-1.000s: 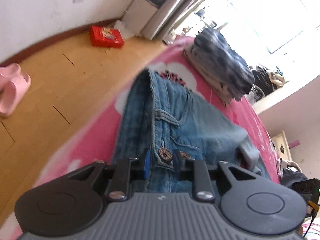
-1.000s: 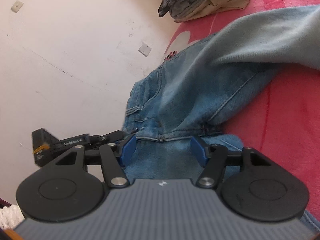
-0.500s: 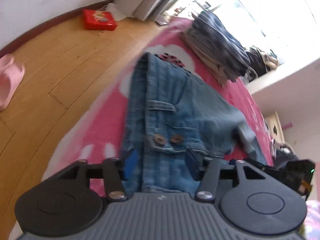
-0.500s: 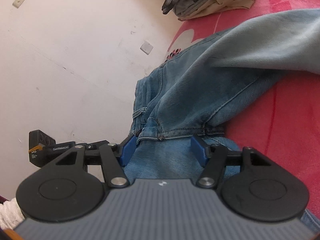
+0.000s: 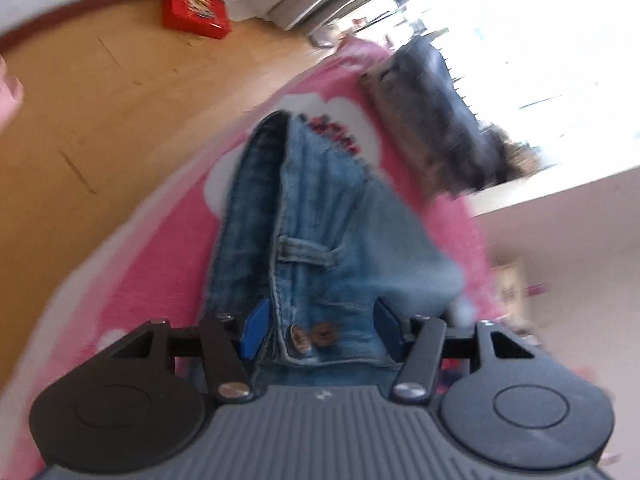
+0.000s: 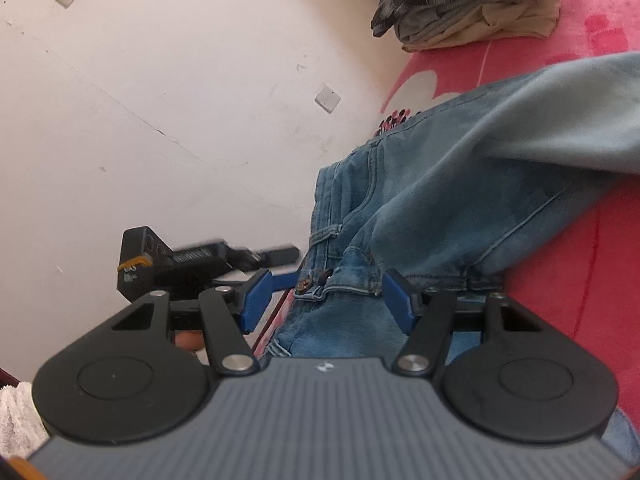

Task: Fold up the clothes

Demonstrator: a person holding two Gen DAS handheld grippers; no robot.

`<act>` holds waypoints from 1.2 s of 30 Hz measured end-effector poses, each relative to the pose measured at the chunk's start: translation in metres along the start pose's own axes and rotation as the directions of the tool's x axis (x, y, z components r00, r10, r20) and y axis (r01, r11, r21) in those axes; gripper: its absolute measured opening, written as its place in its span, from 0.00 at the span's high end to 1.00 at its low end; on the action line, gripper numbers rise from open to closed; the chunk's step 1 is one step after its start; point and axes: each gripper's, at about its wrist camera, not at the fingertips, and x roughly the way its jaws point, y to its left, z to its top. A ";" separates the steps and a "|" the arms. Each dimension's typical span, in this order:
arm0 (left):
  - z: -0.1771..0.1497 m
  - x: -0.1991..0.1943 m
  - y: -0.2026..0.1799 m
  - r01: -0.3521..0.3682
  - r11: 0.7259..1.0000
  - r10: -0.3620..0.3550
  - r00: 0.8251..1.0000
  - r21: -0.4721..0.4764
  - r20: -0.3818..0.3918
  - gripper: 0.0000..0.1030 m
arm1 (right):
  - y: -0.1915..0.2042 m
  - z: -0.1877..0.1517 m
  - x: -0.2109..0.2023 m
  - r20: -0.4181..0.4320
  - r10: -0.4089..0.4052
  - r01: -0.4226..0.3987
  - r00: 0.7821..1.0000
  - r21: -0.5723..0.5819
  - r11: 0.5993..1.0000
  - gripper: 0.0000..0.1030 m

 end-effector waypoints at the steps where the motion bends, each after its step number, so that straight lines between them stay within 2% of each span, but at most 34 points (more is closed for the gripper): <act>1: 0.001 0.001 0.002 0.011 1.000 -0.011 1.000 -0.012 -0.001 0.44 | -0.001 -0.001 0.000 0.000 0.005 -0.005 1.000 0.004 1.000 0.41; 7: 0.007 0.005 0.012 0.079 0.994 -0.079 0.997 -0.081 -0.004 0.44 | 0.001 -0.008 0.004 -0.019 0.044 -0.044 0.999 -0.002 0.999 0.41; 10: 0.009 0.002 0.013 0.126 0.986 -0.128 0.992 -0.105 -0.011 0.44 | 0.020 -0.015 0.014 -0.069 0.064 -0.071 0.996 -0.108 0.992 0.41; 12: 0.010 -0.004 0.010 0.161 0.981 -0.164 0.986 -0.111 -0.015 0.44 | 0.037 -0.023 0.023 -0.096 0.058 -0.078 0.994 -0.222 0.972 0.41; 15: 0.010 -0.013 0.008 0.192 0.974 -0.195 0.981 -0.122 -0.008 0.44 | 0.069 -0.036 0.040 -0.128 0.023 -0.077 0.991 -0.432 0.899 0.41; 18: 0.009 -0.018 0.004 0.201 0.973 -0.203 0.979 -0.115 -0.007 0.44 | 0.094 -0.055 0.066 -0.169 -0.048 -0.070 0.984 -0.630 0.774 0.46; 20: 0.009 -0.018 0.002 0.201 0.973 -0.203 0.979 -0.110 -0.008 0.44 | 0.101 -0.068 0.085 -0.198 -0.118 -0.060 0.973 -0.712 0.699 0.55; 21: 0.008 -0.018 0.002 0.201 0.974 -0.204 0.979 -0.108 -0.011 0.44 | 0.102 -0.073 0.094 -0.208 -0.155 -0.051 0.966 -0.738 0.673 0.65; 22: 0.007 -0.018 0.002 0.202 0.973 -0.205 0.979 -0.107 -0.016 0.44 | 0.101 -0.078 0.102 -0.205 -0.195 -0.030 0.959 -0.759 0.650 0.80; 23: 0.006 -0.017 0.002 0.199 0.975 -0.202 0.979 -0.103 -0.020 0.44 | 0.099 -0.081 0.107 -0.192 -0.225 -0.007 0.955 -0.775 0.632 0.85; 24: 0.005 -0.017 0.004 0.193 0.976 -0.196 0.980 -0.099 -0.023 0.44 | 0.097 -0.082 0.109 -0.188 -0.236 0.002 0.953 -0.778 0.629 0.86; 27: 0.001 -0.017 0.011 0.175 0.980 -0.179 0.983 -0.100 -0.034 0.41 | 0.093 -0.080 0.102 -0.171 -0.207 0.013 0.963 -0.739 0.674 0.90; 31: -0.004 -0.009 0.027 0.172 0.972 -0.184 0.981 -0.160 -0.067 0.38 | 0.091 -0.077 0.090 -0.136 -0.166 0.023 0.977 -0.703 0.711 0.90; 36: -0.008 0.007 0.025 0.189 0.964 -0.210 0.973 -0.186 -0.099 0.35 | 0.092 -0.072 0.078 -0.103 -0.134 0.030 0.986 -0.672 0.740 0.91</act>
